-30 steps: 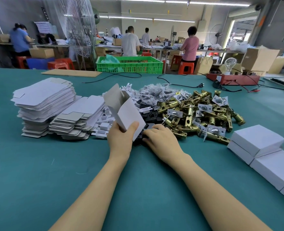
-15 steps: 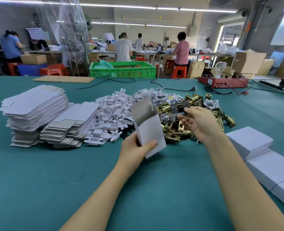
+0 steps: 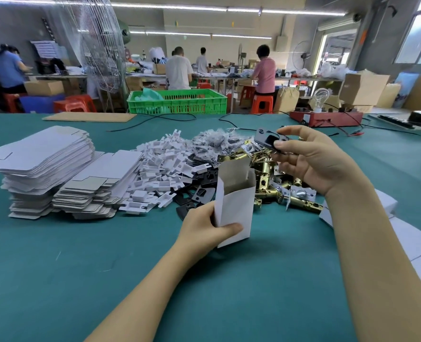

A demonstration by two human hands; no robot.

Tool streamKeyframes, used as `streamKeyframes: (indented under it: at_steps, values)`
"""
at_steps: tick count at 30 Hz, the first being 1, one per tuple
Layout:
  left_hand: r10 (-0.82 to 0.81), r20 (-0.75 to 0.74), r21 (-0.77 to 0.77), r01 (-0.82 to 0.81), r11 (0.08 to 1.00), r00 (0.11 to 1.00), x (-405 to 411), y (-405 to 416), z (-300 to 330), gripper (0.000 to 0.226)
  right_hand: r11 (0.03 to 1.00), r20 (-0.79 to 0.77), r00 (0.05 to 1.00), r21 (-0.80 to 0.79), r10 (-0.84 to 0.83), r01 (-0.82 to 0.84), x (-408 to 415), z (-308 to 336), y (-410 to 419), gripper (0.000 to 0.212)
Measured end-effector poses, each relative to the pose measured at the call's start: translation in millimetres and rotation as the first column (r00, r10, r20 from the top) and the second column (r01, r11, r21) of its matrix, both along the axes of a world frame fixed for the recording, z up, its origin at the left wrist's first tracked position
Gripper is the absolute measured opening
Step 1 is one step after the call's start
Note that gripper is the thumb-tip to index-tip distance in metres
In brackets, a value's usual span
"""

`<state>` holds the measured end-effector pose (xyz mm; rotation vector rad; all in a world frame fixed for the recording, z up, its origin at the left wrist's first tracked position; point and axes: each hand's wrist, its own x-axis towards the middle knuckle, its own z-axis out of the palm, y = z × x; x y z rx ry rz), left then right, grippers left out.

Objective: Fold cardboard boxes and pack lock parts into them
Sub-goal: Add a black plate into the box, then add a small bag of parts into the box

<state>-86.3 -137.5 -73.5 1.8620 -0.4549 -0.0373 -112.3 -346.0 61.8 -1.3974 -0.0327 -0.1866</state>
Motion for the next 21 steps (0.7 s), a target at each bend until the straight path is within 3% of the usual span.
streamKeyframes:
  at_steps: [3, 7, 14, 18, 21]
  values:
    - [0.007, 0.009, 0.024, -0.007, 1.000, 1.000, -2.4, 0.2, 3.7, 0.035, 0.993, -0.018, 1.000, -0.113, 0.013, -0.015, -2.7, 2.9, 3.5, 0.041]
    - [-0.016, 0.002, 0.031, 0.016, 0.999, 1.000, -1.3, 0.3, 2.0, 0.033, 0.977, -0.047, 0.998, -0.209, 0.032, -0.041, -2.0, 2.0, 7.5, 0.027]
    - [-0.093, -0.117, -0.041, 0.089, 0.995, 0.989, 4.2, 2.3, -1.0, 0.044, 0.860, -0.008, 0.989, -0.491, 0.150, -0.135, -8.9, 7.6, 13.0, 0.027]
    - [-0.119, -0.131, -0.063, 0.112, 0.992, 0.984, 5.8, 2.8, -1.5, 0.047, 0.818, 0.006, 0.996, -0.572, 0.085, -0.067, -8.9, 10.7, 19.6, 0.022]
    - [-0.125, -0.141, -0.067, 0.116, 0.991, 0.982, 6.6, 3.0, -2.1, 0.053, 0.844, 0.026, 0.999, -0.536, 0.035, -0.016, -7.5, 11.7, 24.2, 0.015]
